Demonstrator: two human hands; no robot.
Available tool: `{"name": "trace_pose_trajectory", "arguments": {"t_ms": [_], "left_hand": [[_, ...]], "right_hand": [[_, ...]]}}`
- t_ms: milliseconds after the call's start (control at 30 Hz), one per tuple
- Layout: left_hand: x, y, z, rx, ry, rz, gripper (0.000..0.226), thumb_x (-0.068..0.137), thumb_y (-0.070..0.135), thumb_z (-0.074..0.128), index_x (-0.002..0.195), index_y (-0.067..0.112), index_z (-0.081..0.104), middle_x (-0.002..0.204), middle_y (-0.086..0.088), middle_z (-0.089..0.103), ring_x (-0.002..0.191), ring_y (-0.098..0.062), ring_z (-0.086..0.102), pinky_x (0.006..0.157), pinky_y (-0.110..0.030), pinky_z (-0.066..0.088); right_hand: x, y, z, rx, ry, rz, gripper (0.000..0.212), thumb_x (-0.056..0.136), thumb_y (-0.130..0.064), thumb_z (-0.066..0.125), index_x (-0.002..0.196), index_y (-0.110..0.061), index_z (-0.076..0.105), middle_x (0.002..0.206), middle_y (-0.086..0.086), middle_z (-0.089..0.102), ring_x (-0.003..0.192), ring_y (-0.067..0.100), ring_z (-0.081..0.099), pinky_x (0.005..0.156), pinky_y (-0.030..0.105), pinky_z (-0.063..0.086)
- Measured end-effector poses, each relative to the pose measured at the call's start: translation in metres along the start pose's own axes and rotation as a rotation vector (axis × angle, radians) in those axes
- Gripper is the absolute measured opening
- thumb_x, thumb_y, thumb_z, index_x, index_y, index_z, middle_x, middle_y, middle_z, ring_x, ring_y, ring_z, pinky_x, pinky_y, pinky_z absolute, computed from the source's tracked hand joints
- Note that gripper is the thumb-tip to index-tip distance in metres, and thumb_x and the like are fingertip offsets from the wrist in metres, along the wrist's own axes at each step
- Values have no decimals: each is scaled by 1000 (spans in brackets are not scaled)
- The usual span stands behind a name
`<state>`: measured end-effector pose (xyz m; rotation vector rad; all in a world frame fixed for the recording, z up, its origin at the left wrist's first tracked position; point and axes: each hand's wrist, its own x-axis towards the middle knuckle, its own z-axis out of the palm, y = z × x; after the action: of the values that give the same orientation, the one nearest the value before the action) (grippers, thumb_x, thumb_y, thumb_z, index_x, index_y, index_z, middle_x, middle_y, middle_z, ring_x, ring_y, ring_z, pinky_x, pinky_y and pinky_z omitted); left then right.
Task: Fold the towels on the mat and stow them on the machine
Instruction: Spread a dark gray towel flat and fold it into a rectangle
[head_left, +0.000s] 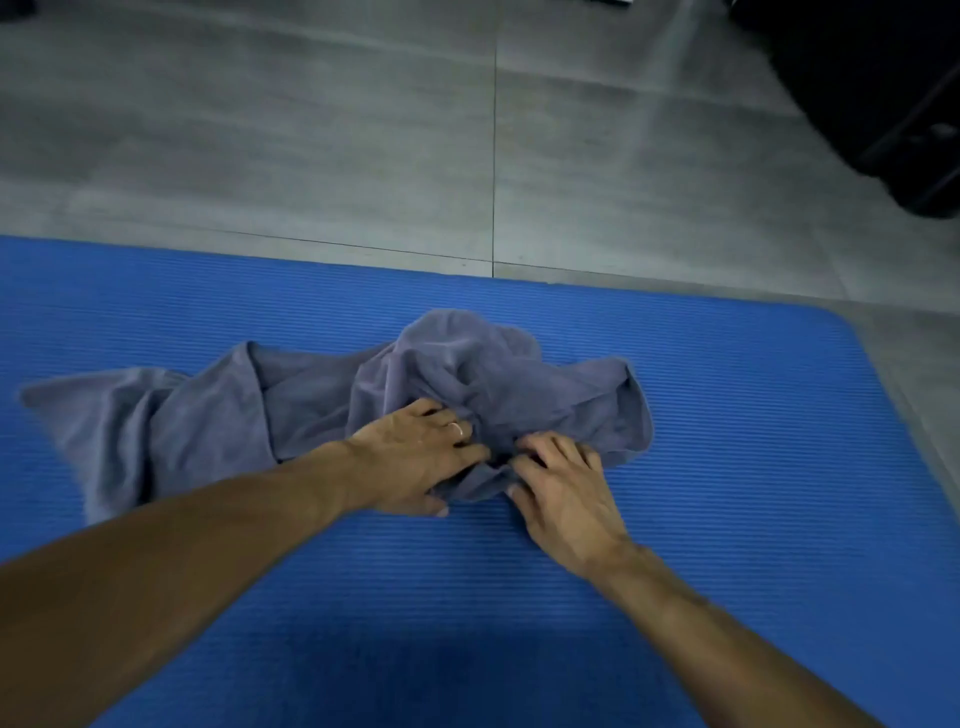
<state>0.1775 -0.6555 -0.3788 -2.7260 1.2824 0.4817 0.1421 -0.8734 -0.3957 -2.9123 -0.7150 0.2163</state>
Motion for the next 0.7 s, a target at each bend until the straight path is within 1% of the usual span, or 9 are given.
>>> {"name": "trace_pose_trajectory", "arguments": {"t_ms": [100, 233, 333, 400, 467, 533, 567, 633, 700], "left_hand": [[16, 10, -18, -152, 97, 12, 40, 86, 52, 60, 117, 28, 51, 112, 11, 58, 110, -11, 51, 102, -30, 32], [44, 53, -47, -335, 42, 110, 16, 90, 39, 58, 95, 25, 52, 95, 9, 61, 94, -13, 57, 88, -34, 44], [78, 93, -61, -437, 93, 158, 14, 92, 38, 52, 84, 26, 53, 79, 12, 58, 83, -13, 56, 76, -36, 47], [104, 122, -61, -500, 153, 151, 10, 92, 30, 50, 83, 26, 54, 78, 14, 56, 80, -13, 56, 72, -33, 45], [123, 148, -56, -590, 208, 90, 5, 90, 31, 53, 90, 26, 53, 88, 11, 59, 87, -15, 58, 75, -31, 44], [130, 171, -44, -577, 236, 11, 32, 84, 42, 61, 110, 26, 51, 110, 6, 60, 105, -17, 56, 88, -30, 42], [132, 181, -35, -485, 234, -4, 47, 82, 46, 62, 121, 24, 49, 119, 4, 57, 113, -17, 52, 94, -30, 39], [132, 195, -18, -254, 227, -36, 53, 85, 48, 58, 129, 20, 49, 126, 0, 53, 122, -20, 44, 102, -32, 32], [133, 204, -8, -195, 238, -96, 41, 90, 43, 54, 123, 18, 57, 122, -2, 55, 120, -22, 46, 101, -34, 34]], "right_hand": [[-5, 19, -41, -3, -220, 13, 19, 99, -31, 44, 107, -20, 58, 112, -4, 65, 114, 18, 54, 108, 38, 24], [-36, 59, -117, -125, -612, 219, 13, 97, -35, 50, 100, -24, 56, 114, 2, 64, 114, 26, 56, 91, 34, 36], [-61, 96, -134, -304, -760, 372, 18, 90, -31, 55, 105, -23, 61, 107, -1, 63, 112, 22, 58, 100, 45, 35], [-80, 126, -126, -502, -664, 360, 26, 90, -26, 53, 116, -22, 59, 119, 0, 60, 120, 22, 53, 109, 51, 26], [-110, 145, -108, -561, -372, 306, 31, 86, -18, 57, 117, -19, 58, 120, 4, 56, 117, 27, 52, 109, 52, 28], [-147, 153, -88, -391, 27, 322, 27, 76, -20, 62, 102, -13, 62, 101, 7, 59, 94, 32, 60, 86, 48, 47], [-167, 152, -78, -277, 133, 334, 26, 76, -30, 58, 95, -13, 63, 93, 6, 60, 84, 31, 61, 73, 44, 50], [-199, 152, -53, -188, 62, 294, 45, 77, -54, 48, 94, -16, 64, 91, 4, 62, 80, 28, 62, 66, 40, 51], [-216, 151, -28, -192, -70, 242, 60, 76, -67, 45, 104, -18, 64, 99, 1, 61, 86, 25, 60, 71, 40, 52]]}}
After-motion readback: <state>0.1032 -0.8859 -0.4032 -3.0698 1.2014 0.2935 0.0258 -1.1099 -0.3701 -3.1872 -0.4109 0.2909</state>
